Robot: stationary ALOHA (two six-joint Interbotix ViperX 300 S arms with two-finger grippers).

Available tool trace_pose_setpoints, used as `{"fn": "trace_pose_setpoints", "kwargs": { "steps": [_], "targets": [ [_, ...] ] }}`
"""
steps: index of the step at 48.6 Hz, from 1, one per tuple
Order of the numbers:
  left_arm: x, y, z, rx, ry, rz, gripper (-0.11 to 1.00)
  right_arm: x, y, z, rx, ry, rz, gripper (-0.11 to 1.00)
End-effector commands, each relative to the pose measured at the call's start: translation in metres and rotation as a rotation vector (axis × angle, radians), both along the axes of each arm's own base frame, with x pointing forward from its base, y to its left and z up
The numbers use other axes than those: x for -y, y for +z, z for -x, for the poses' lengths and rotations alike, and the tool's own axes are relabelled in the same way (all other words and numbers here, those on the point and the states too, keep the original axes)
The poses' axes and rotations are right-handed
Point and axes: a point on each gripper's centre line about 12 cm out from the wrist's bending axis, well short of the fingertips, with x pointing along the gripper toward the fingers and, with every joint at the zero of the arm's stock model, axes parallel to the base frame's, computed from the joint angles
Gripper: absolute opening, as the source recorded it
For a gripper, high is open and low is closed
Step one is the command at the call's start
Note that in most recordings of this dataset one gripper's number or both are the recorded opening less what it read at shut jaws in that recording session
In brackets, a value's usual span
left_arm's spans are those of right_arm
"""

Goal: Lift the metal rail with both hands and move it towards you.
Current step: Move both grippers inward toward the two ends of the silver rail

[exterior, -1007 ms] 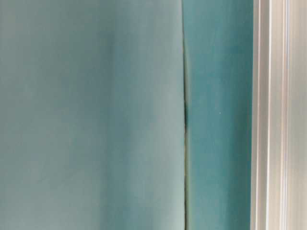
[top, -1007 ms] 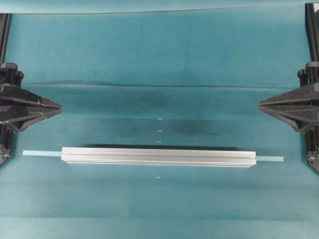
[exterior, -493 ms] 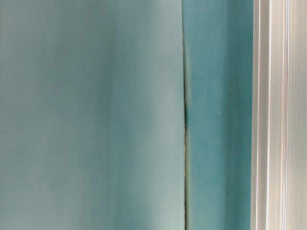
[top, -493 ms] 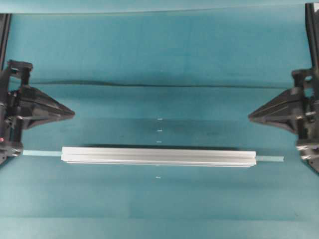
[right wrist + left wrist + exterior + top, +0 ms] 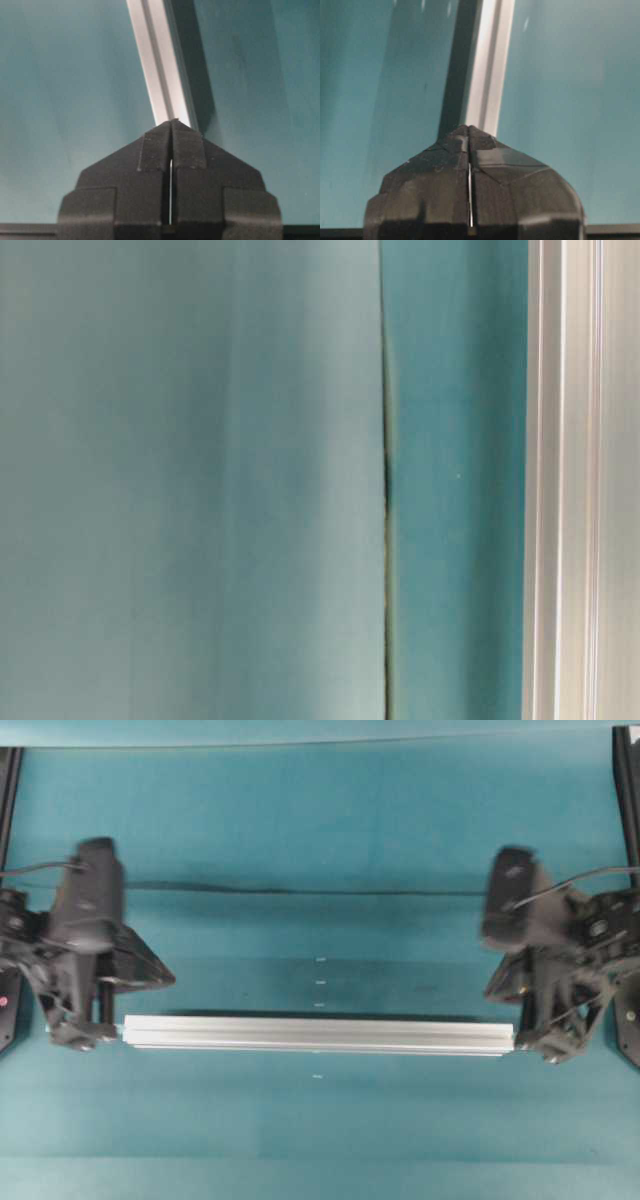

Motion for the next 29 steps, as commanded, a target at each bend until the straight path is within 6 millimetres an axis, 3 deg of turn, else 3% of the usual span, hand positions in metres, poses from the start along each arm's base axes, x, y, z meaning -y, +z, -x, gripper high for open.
{"fn": "trace_pose_setpoints", "kwargs": {
  "steps": [1,13,21,29],
  "targets": [
    [0.000,0.003,-0.009,-0.040,-0.002,-0.004,-0.06,-0.001,0.002,-0.008,-0.006,0.006,0.004,-0.04],
    [0.005,-0.020,-0.025,-0.239,-0.018,-0.015,-0.06,-0.006,-0.017,-0.025,-0.087,0.022,0.005,-0.04],
    [0.005,-0.021,-0.034,-0.257,-0.022,-0.021,-0.06,-0.012,-0.027,-0.034,-0.101,0.068,0.017,-0.04],
    [0.005,-0.025,-0.031,-0.269,-0.073,-0.058,-0.06,-0.016,-0.034,-0.034,-0.116,0.151,0.042,-0.02]
  ]
}}
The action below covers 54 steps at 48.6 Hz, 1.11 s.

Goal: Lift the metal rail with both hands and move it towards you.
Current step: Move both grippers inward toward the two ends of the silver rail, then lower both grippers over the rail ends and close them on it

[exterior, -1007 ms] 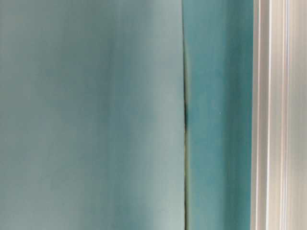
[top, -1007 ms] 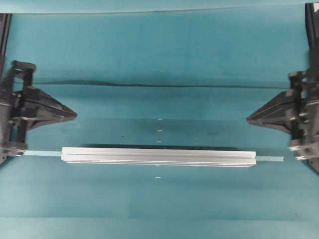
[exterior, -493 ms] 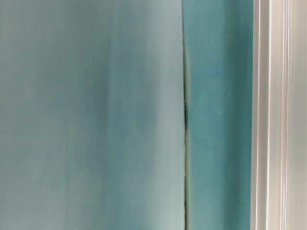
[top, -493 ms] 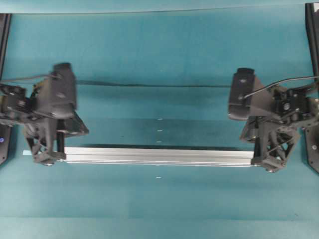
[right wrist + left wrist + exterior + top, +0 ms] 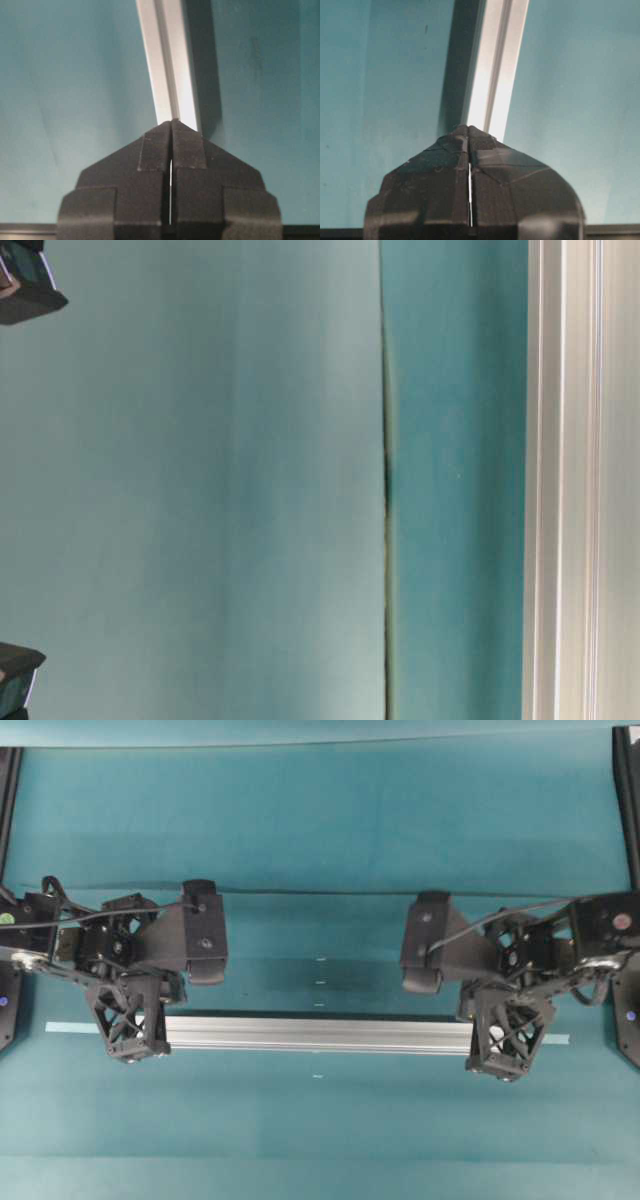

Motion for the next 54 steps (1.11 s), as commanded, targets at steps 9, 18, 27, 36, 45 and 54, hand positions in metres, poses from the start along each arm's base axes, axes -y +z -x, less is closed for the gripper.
{"fn": "trace_pose_setpoints", "kwargs": {
  "steps": [9,18,27,36,45,54],
  "targets": [
    [0.002,0.006,0.002,0.043,-0.102,-0.044,-0.06,-0.002,-0.004,-0.004,0.025,0.103,0.029,0.01],
    [0.001,0.004,0.003,0.038,-0.100,-0.044,-0.06,0.001,-0.007,-0.009,0.087,0.128,0.044,0.11],
    [0.001,0.003,0.004,0.034,-0.096,-0.042,-0.01,0.004,-0.021,-0.002,0.074,0.108,0.043,0.53],
    [0.001,-0.004,0.004,0.018,-0.095,-0.042,0.35,0.006,-0.028,-0.002,0.116,0.115,0.071,0.98],
    [0.003,-0.014,0.007,0.020,-0.097,-0.039,0.90,0.007,-0.033,-0.003,0.117,0.113,0.076,1.00],
    [0.003,-0.026,0.006,0.011,-0.099,-0.039,0.97,0.007,-0.037,-0.001,0.110,0.113,0.076,1.00]
  ]
}}
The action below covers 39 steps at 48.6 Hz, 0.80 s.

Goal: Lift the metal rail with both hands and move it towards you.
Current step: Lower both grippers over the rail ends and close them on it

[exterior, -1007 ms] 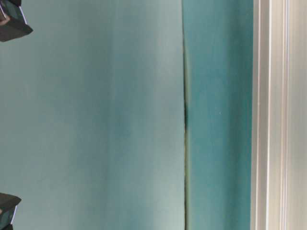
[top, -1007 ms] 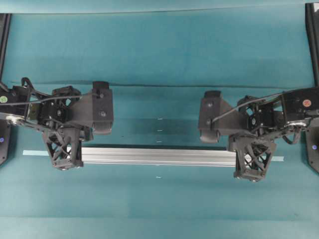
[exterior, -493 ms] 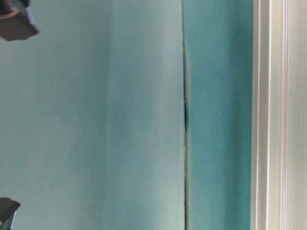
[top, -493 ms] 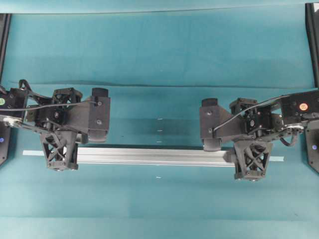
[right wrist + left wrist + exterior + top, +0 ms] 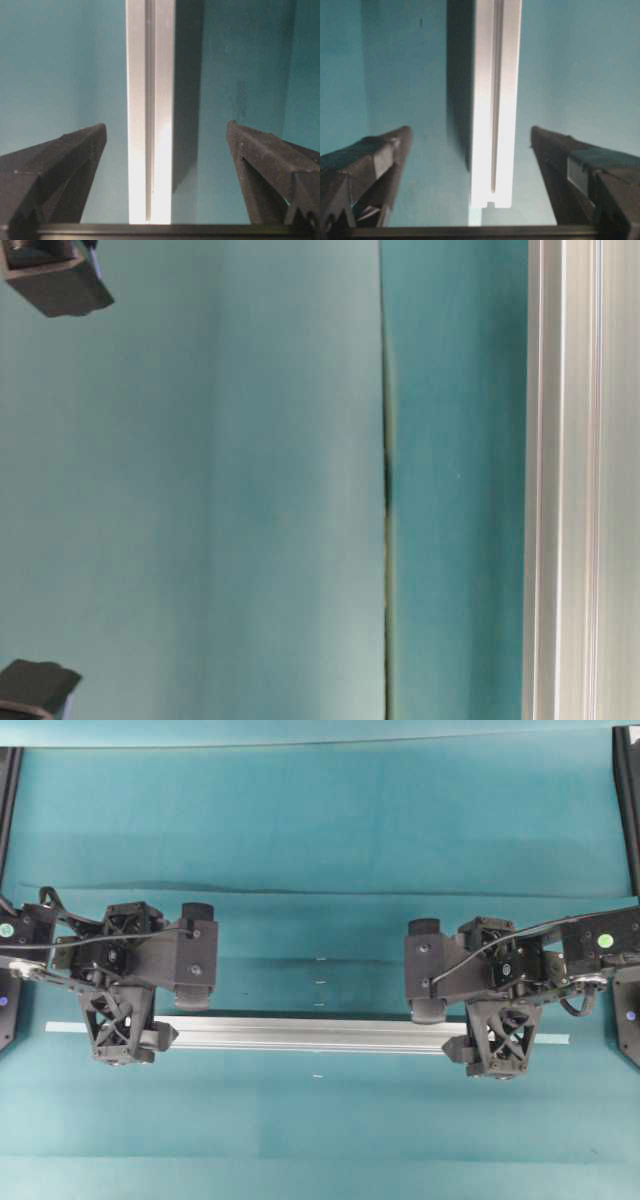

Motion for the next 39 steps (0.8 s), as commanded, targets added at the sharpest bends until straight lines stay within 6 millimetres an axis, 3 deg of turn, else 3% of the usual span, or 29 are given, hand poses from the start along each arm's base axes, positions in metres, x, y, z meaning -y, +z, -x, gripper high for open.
{"fn": "trace_pose_setpoints", "kwargs": {
  "steps": [1,39],
  "targets": [
    [0.001,-0.003,-0.002,0.012,-0.006,-0.003,0.97,0.000,-0.002,-0.002,0.000,-0.001,0.001,1.00],
    [0.010,-0.045,-0.015,0.032,0.006,0.019,0.99,-0.002,-0.032,-0.009,-0.062,-0.008,0.003,1.00]
  ]
}}
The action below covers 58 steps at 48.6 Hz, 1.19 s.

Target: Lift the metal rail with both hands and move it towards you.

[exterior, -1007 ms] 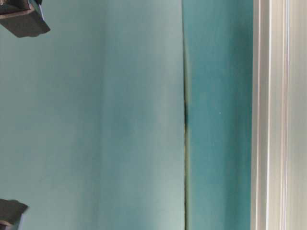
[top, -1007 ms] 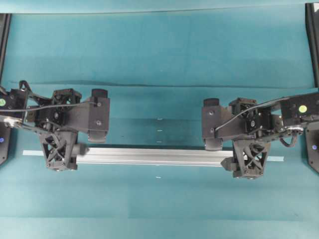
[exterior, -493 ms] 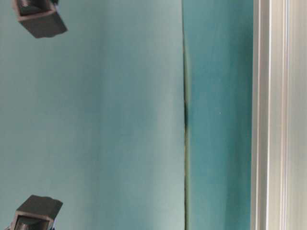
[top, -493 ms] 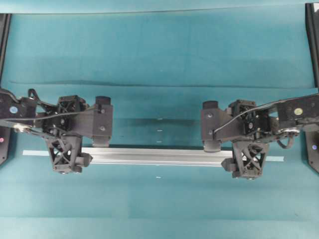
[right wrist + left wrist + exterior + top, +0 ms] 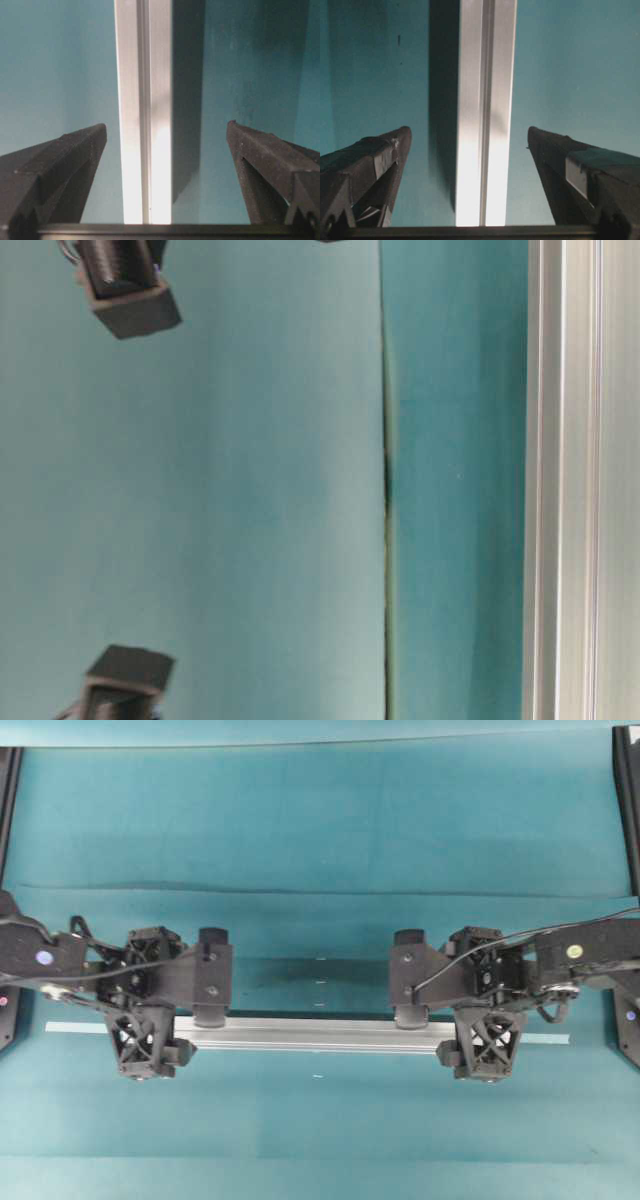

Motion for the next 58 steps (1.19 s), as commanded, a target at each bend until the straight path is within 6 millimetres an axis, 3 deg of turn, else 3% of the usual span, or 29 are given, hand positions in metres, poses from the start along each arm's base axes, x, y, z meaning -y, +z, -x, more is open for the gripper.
{"fn": "trace_pose_setpoints", "kwargs": {
  "steps": [1,36,48,58],
  "targets": [
    [0.001,-0.003,-0.003,0.002,-0.002,-0.002,0.99,-0.002,-0.004,-0.002,-0.006,0.008,0.002,1.00],
    [0.001,-0.052,-0.011,-0.031,0.001,0.000,0.99,-0.005,-0.047,-0.001,-0.041,0.000,-0.002,1.00],
    [0.001,-0.057,-0.009,-0.037,-0.003,-0.001,0.99,-0.011,-0.062,0.004,-0.062,-0.004,-0.016,1.00],
    [0.001,-0.057,-0.010,-0.029,-0.001,0.000,0.99,-0.013,-0.063,0.001,-0.045,-0.004,-0.017,1.00]
  ]
}}
